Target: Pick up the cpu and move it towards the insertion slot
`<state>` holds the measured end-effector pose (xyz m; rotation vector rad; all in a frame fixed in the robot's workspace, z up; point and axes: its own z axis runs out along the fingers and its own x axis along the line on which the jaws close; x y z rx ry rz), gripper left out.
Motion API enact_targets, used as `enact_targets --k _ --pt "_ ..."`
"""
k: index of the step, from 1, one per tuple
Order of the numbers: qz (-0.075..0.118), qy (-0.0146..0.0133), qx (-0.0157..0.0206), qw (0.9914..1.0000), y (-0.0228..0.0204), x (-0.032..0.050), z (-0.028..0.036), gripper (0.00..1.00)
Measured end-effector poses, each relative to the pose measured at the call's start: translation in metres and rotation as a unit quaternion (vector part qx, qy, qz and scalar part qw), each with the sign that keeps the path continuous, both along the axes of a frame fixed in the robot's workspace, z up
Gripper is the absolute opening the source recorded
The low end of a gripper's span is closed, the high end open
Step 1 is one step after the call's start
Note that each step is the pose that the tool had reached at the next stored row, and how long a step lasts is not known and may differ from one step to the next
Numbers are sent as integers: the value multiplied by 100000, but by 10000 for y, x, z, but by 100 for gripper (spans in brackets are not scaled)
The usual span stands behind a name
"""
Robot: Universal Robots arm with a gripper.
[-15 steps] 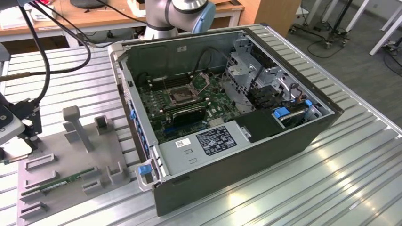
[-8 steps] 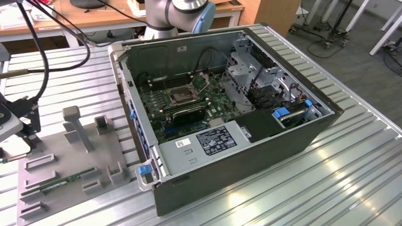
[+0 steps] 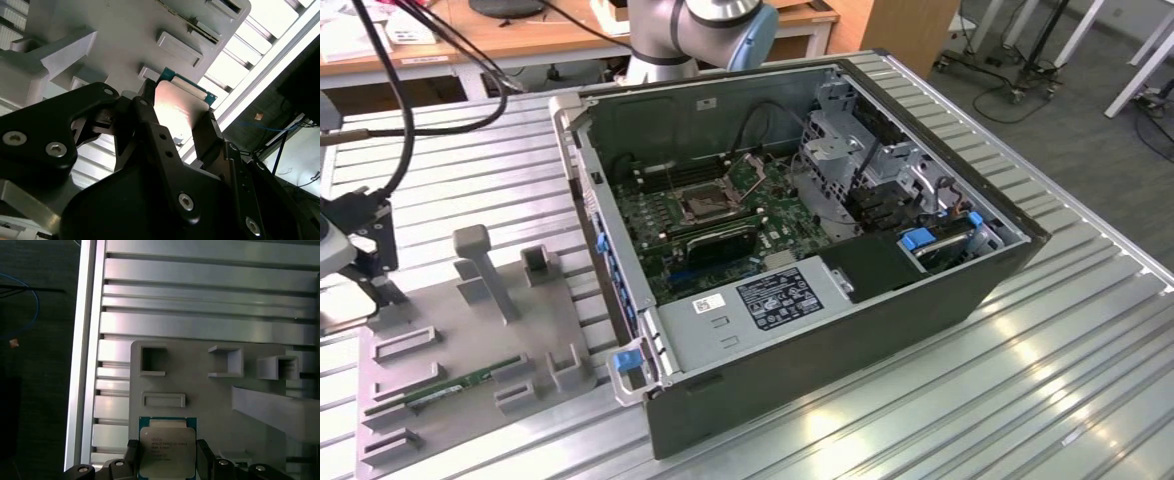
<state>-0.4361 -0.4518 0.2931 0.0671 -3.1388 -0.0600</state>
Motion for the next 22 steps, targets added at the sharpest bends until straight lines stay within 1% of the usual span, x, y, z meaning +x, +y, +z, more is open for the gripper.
enact_targets --k 12,15,19,22 --pt "1 -1 -1 100000 0 0 283 55" --pt "-1 -1 -1 100000 0 0 345 55" --pt "-1 -1 -1 100000 0 0 404 55" --pt "0 -14 8 100000 0 0 411 55"
